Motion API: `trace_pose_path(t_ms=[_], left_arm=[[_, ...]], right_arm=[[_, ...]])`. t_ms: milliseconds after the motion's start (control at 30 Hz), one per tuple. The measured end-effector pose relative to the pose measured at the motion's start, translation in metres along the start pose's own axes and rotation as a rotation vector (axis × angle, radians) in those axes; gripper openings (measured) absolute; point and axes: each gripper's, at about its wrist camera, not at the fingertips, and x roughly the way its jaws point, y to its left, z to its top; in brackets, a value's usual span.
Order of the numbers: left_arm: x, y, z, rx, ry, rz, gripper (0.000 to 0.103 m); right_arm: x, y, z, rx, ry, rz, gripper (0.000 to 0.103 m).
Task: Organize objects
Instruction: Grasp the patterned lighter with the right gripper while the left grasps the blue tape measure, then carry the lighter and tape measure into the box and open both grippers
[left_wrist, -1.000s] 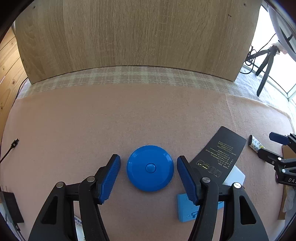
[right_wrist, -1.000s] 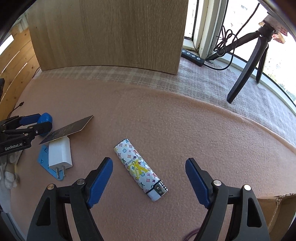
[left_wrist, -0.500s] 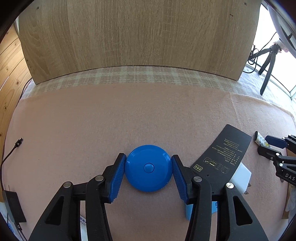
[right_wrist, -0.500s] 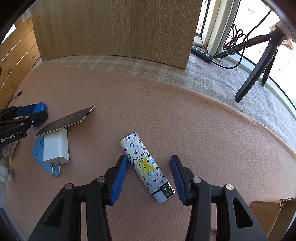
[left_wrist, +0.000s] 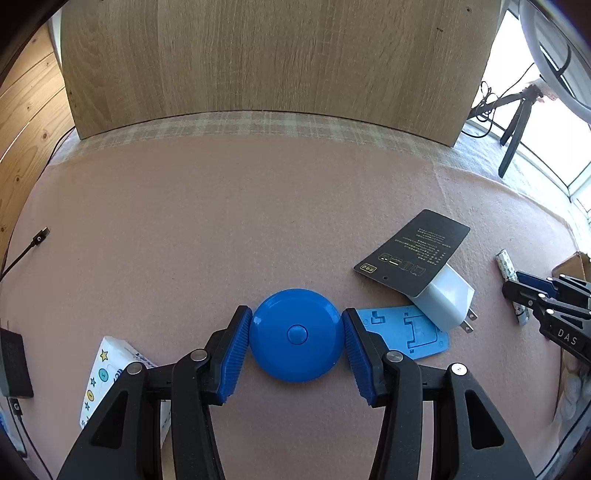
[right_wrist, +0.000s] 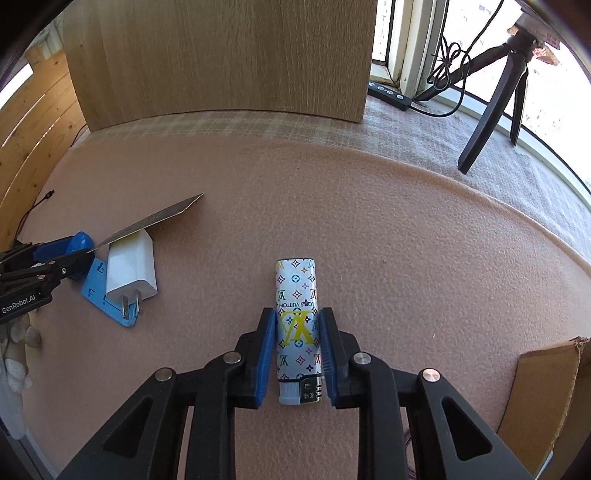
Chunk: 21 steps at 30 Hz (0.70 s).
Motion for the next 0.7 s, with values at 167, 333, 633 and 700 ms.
trace_pose_path(t_ms=[167,333,633,700], left_arm=[[-0.014,-0.005,-0.019,0.004,-0.002,-0.014,0.053],[-0.029,-0.016,-0.031,0.028,-0.017,-0.024,0.053],[-0.07,-0.069,-0.043,0.11,-0.073,-0.087,0.053],[-0.078,-0.086,-0.044,0.134,-0.086,-0.108,0.053]], right_arm=[[-0.012,-0.007,-0.022,0.075,-0.014,0.051,0.021],[-0.029,-0.011,-0.047,0.115,-0.033,0.082,0.021],[-0.094,-0.026,-0.085,0.174,-0.129,0.115,0.021],[-0.11,-0.033,-0.094,0.176,-0.154,0.101,0.021]])
